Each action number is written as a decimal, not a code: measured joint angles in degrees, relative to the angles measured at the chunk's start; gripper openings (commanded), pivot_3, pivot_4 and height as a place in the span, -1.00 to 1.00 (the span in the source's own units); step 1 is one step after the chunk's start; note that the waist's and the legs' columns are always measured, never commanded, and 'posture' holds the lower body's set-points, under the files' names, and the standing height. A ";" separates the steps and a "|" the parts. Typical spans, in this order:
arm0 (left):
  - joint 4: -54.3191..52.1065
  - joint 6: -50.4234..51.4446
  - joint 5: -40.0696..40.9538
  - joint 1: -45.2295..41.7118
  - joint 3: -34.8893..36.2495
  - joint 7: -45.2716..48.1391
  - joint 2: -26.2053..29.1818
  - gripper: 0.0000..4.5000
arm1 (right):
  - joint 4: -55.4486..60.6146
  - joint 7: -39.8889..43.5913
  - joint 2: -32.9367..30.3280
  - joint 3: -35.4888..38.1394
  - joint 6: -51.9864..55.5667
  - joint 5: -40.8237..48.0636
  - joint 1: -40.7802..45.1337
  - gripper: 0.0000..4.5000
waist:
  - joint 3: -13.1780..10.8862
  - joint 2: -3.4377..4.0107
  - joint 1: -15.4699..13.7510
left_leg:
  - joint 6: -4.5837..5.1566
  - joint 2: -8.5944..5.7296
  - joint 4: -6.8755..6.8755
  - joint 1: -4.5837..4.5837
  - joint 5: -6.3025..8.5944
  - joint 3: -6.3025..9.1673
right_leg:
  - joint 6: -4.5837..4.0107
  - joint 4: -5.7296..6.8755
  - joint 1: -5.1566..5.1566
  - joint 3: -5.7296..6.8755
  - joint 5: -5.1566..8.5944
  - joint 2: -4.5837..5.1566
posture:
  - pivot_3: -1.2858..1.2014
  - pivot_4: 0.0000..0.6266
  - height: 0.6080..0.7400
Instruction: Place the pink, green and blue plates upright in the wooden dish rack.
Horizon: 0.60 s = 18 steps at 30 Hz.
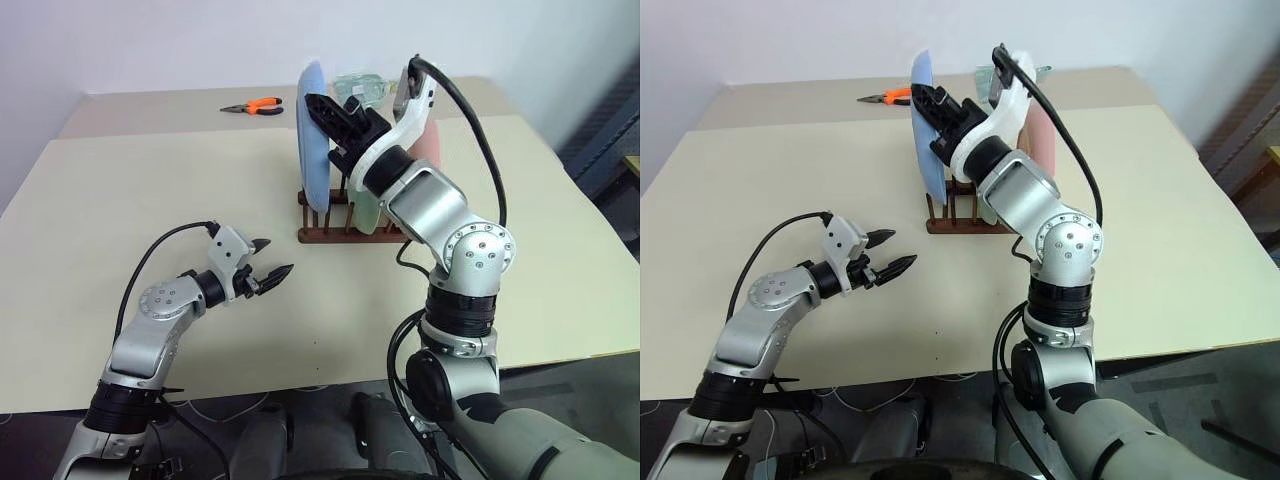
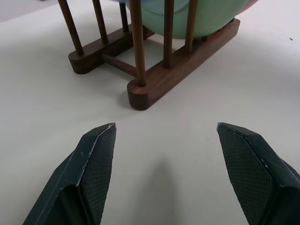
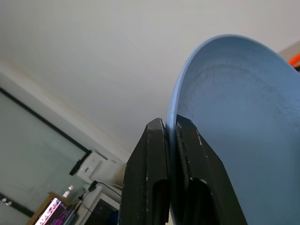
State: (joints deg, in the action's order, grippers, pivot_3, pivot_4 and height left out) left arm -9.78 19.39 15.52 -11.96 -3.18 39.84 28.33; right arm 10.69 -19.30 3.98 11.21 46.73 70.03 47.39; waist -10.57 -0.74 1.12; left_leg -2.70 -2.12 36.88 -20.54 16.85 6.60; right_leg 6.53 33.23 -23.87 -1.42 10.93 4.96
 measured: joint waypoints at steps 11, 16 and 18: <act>0.18 -0.14 -0.20 -0.07 -0.15 0.66 -0.09 0.58 | -10.05 -1.40 0.06 0.63 -2.12 -3.35 1.86 -0.55 | 0.00 0.01 0.06 | 0.00 0.00 0.00 -0.01 0.00 -0.01 | 0.00 -0.01 0.00 0.00 0.00 -0.01 | 0.03 -0.52 1.00; -0.02 -0.09 -0.26 0.03 -0.16 0.64 -0.25 0.58 | -12.02 3.90 -2.69 -0.54 -3.47 -8.14 4.63 0.50 | 0.00 0.01 0.06 | 0.00 0.00 0.00 -0.01 0.00 -0.02 | 0.00 -0.02 0.00 0.00 0.00 -0.01 | 0.03 -0.52 1.00; -0.62 0.03 -0.24 0.64 -0.18 0.62 -0.29 0.58 | -10.18 8.95 -7.11 -4.47 -4.20 -13.65 4.79 0.50 | -0.01 0.01 0.03 | 0.00 -0.01 0.00 -0.01 0.00 -0.02 | 0.01 -0.04 0.01 0.00 0.01 0.00 | 0.03 -0.52 1.00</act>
State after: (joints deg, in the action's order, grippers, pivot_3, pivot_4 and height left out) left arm -10.40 19.41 15.28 -11.32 -3.36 40.46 28.04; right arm 0.51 -10.35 -3.13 6.74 42.53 56.38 52.17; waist -10.58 -0.73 1.15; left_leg -2.69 -2.13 36.89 -20.56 16.85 6.58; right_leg 6.54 33.19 -23.86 -1.42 10.94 4.96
